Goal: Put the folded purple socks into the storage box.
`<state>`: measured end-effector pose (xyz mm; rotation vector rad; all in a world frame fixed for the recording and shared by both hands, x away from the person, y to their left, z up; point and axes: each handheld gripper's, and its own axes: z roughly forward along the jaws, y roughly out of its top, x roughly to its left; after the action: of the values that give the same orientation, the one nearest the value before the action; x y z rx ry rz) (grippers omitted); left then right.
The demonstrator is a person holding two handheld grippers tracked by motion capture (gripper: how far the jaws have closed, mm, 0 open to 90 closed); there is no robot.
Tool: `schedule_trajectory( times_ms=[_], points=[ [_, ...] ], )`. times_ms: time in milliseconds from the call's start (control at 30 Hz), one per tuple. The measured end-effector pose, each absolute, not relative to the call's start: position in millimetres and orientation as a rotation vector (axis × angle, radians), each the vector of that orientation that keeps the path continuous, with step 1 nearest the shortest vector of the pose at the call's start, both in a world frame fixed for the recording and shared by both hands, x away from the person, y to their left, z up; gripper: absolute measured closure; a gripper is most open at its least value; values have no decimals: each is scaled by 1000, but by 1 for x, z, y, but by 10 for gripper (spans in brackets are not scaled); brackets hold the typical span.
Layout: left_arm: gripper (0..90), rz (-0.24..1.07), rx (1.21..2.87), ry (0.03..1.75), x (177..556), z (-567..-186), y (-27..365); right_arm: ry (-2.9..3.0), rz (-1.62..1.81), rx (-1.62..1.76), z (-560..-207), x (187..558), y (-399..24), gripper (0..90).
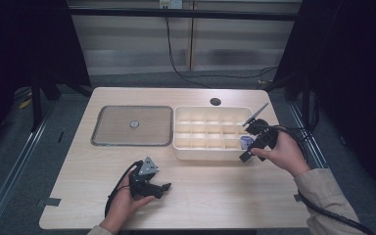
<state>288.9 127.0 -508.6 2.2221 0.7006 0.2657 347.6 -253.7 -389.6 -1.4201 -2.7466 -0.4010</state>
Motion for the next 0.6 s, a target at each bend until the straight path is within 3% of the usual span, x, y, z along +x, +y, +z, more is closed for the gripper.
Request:
schedule_trajectory(
  times_ms=[600],
  points=[
    [204,266,2235,694,289,-508,128,-2751,-425,-1366,-401,333,-243,276]
  ],
)
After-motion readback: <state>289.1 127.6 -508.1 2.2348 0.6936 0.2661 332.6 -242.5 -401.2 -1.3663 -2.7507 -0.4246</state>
